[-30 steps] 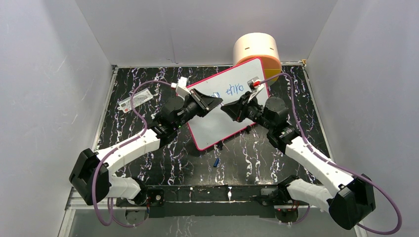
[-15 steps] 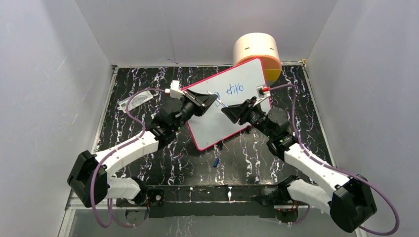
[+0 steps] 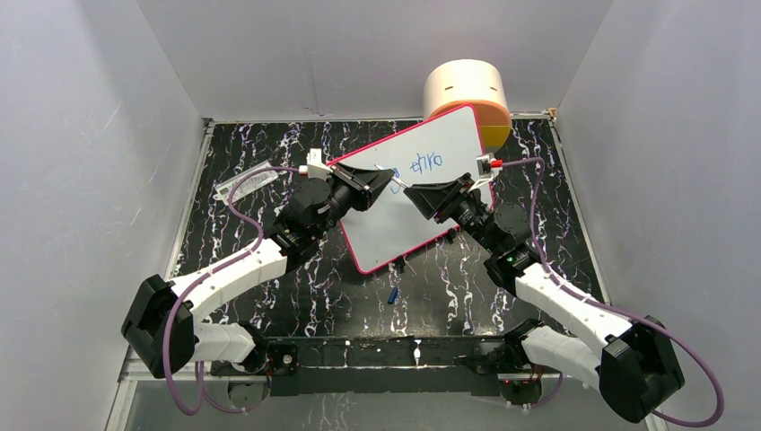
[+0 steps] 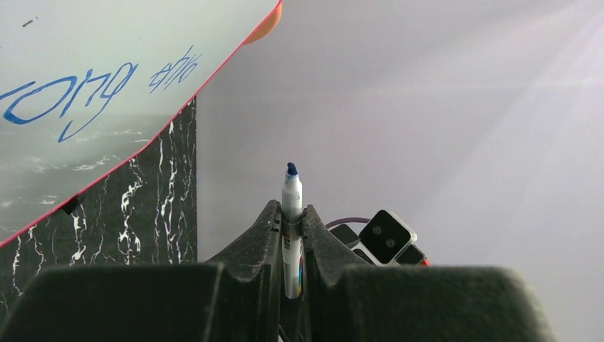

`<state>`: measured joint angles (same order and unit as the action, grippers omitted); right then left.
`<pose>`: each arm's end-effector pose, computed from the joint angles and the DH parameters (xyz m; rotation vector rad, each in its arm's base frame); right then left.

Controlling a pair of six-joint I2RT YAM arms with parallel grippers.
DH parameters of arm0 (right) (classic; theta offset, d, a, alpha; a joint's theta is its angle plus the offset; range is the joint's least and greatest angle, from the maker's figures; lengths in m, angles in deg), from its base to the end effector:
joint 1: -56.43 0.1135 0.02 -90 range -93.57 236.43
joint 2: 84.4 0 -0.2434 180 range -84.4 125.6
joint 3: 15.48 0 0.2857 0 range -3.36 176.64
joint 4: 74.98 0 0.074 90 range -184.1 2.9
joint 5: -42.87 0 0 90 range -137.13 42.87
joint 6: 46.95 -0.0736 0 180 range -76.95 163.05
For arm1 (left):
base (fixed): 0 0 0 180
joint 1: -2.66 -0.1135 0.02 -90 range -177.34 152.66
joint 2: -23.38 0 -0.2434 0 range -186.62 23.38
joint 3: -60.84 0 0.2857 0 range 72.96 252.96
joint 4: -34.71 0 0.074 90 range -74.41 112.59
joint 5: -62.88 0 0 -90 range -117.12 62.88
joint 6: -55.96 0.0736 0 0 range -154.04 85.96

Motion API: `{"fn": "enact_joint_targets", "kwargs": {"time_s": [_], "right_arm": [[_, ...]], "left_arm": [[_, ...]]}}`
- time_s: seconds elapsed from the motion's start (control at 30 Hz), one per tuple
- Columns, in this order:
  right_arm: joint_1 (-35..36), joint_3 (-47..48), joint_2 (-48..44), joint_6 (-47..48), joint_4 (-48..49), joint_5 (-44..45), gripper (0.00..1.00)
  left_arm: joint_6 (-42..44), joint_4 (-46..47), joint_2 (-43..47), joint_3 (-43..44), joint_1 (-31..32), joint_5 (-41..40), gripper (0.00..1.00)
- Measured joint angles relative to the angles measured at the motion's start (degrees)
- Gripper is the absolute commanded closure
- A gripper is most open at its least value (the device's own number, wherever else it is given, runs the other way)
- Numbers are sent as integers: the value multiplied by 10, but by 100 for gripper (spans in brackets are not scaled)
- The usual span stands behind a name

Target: Write a sentence on the whiteboard

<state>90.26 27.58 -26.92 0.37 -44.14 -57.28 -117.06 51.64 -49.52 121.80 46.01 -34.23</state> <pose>0.2472 0.1813 0.2890 -0.0572 1.3951 1.2447 0.2785 -0.2504 0.2998 -0.6976 1.5882 -1.6368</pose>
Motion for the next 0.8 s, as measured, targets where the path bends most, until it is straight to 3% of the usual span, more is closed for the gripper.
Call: {"fn": "enact_joint_targets", "kwargs": {"time_s": [0.57,0.8], "right_arm": [[0,0,21,-10,22,-3,59],[0,0,21,-9,22,-3,70]], "left_arm": [[-19,0,-7,0,0,5,100],[-18,2,-8,0,0,10,100]]}}
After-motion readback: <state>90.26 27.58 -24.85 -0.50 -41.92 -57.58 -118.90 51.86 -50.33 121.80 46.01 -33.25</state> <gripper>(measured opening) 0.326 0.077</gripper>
